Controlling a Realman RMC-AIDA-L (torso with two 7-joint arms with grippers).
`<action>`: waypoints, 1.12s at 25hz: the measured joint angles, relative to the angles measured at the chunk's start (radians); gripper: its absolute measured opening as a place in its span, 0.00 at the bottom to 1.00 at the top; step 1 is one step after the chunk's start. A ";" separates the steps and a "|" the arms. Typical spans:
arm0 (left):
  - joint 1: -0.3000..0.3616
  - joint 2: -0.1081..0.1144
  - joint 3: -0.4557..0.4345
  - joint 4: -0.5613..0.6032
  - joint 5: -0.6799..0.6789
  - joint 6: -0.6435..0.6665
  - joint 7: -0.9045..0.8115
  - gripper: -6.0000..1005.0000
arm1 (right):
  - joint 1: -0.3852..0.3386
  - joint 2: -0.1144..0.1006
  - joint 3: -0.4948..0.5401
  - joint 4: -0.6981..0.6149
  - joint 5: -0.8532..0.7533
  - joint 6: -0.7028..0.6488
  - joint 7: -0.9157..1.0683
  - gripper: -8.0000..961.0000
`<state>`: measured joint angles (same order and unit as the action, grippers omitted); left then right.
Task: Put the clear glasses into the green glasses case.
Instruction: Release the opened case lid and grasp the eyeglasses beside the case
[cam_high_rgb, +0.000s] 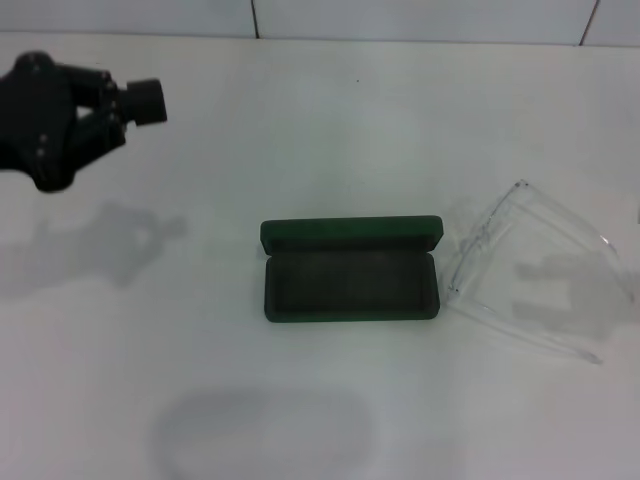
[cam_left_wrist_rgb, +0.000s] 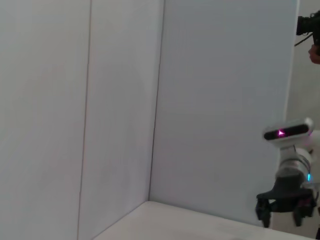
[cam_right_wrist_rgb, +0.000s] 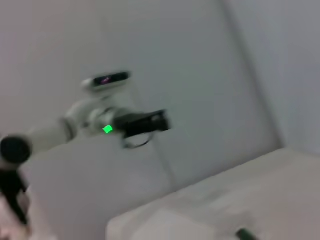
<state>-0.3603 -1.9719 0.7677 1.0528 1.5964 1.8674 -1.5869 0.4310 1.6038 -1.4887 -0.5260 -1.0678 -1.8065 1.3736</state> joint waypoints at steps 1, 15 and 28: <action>0.005 -0.002 0.000 -0.025 0.000 -0.001 0.022 0.03 | -0.010 0.010 0.062 -0.091 -0.090 0.006 0.058 0.61; 0.028 -0.048 -0.114 -0.187 0.000 -0.009 0.240 0.03 | 0.130 0.262 0.713 -0.961 -1.136 -0.200 0.821 0.36; 0.003 -0.060 -0.121 -0.189 0.096 -0.011 0.223 0.03 | 0.364 0.288 0.658 -0.724 -1.406 -0.185 1.050 0.35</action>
<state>-0.3570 -2.0323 0.6466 0.8633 1.6929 1.8568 -1.3639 0.7951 1.8921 -0.8312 -1.2498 -2.4741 -1.9911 2.4240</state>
